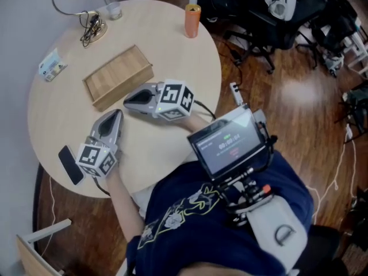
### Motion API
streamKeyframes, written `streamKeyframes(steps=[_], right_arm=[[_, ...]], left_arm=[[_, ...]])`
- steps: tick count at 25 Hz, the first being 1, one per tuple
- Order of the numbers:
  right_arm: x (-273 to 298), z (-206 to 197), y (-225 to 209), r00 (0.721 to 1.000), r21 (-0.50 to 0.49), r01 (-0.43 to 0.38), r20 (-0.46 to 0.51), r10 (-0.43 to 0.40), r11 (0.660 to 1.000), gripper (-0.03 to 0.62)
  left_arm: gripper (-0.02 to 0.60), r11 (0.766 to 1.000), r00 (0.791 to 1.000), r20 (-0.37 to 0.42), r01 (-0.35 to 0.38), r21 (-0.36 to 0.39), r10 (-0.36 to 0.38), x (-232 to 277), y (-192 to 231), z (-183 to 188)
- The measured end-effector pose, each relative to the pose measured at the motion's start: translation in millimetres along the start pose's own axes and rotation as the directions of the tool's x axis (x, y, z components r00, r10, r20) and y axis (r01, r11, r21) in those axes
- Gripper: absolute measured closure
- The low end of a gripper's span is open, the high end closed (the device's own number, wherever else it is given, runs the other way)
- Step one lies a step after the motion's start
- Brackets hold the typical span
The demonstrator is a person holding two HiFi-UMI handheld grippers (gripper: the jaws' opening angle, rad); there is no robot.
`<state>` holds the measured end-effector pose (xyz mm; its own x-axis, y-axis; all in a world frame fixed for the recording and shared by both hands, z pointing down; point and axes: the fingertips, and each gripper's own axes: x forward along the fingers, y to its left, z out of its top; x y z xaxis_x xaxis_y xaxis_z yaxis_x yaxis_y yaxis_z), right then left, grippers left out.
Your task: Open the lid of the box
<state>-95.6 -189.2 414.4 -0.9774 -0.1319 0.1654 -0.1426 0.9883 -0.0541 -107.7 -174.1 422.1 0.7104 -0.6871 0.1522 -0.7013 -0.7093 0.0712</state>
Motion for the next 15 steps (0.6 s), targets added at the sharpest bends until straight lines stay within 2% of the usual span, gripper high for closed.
streamKeyframes(steps=[9,15], right_arm=[[-2,-21,2,1.0,0.019,0.009,-0.009,-0.009,1.0,0.594],[-5,-14,-4,1.0,0.004,0.013,0.006,-0.013,1.0,0.594]], left_arm=[[0.581,1.0,1.0,-0.025,0.012,-0.013,-0.012,-1,-5,-12],[0.581,1.0,1.0,-0.007,0.005,-0.002,-0.005,2,-3,-2]])
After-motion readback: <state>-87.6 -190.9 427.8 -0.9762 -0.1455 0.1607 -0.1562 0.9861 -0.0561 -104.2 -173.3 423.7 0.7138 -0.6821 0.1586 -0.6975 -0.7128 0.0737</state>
